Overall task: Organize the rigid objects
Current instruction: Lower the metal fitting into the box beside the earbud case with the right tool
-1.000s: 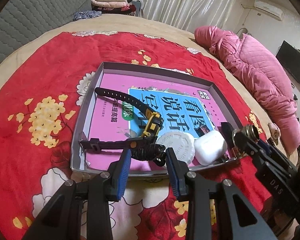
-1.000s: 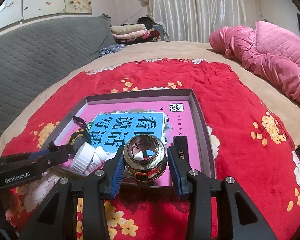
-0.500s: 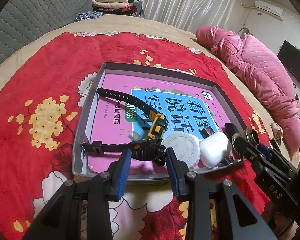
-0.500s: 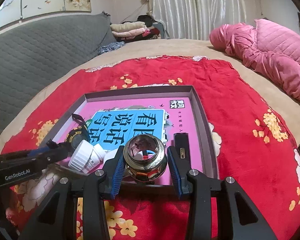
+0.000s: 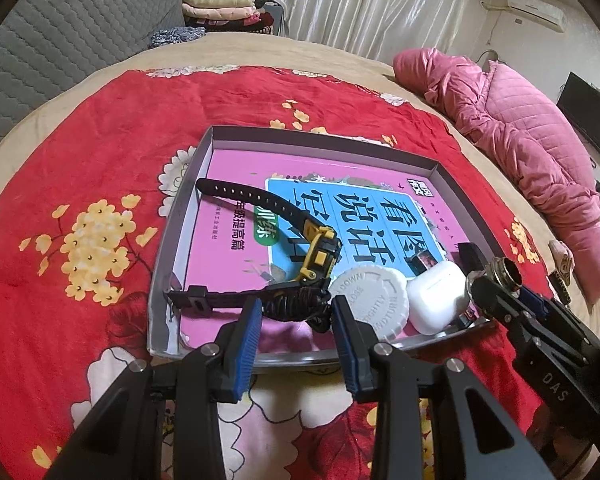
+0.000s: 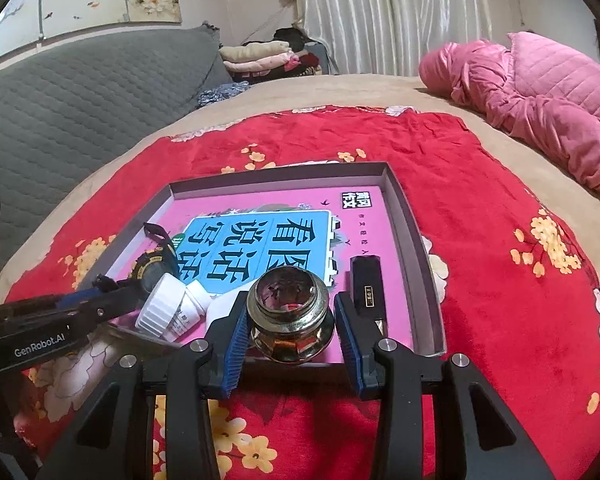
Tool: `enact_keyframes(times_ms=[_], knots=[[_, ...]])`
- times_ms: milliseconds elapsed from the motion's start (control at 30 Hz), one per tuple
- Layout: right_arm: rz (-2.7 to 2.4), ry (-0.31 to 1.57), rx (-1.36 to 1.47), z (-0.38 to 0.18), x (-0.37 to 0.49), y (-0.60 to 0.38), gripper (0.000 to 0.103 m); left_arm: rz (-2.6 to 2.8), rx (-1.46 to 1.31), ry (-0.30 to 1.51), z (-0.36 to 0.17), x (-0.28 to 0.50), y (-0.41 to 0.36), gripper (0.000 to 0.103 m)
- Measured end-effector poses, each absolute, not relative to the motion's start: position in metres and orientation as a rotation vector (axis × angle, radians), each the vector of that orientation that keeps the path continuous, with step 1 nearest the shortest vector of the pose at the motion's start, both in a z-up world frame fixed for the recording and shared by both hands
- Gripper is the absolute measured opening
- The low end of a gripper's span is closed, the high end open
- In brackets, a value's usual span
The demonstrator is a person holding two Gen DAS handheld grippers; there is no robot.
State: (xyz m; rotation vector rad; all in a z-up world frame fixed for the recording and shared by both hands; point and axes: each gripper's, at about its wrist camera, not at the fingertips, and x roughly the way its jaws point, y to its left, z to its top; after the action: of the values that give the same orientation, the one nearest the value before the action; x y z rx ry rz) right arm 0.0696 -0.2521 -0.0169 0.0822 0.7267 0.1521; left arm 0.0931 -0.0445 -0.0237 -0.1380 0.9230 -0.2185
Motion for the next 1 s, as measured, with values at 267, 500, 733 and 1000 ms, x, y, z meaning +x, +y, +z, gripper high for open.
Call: enact_keyframes(times_ms=[267, 500, 733, 1000], knots=[[0.122, 0.730, 0.089, -0.0178, 0.0731, -0.2562, 0.043, -0.219, -0.135, 0.923, -0.0240, 0.0932, -0.0446, 0.036], [0.116, 0.753, 0.053, -0.0221, 0.0686, -0.2575, 0.042, -0.221, -0.133, 0.925, -0.0244, 0.0936, -0.0448, 0.036], [0.117, 0.756, 0.047, -0.0223, 0.0667, -0.2584, 0.042, -0.223, -0.133, 0.927, -0.0253, 0.0934, -0.0441, 0.036], [0.118, 0.757, 0.049, -0.0223, 0.0668, -0.2586, 0.042, -0.222, -0.133, 0.927, -0.0254, 0.0934, -0.0441, 0.036]])
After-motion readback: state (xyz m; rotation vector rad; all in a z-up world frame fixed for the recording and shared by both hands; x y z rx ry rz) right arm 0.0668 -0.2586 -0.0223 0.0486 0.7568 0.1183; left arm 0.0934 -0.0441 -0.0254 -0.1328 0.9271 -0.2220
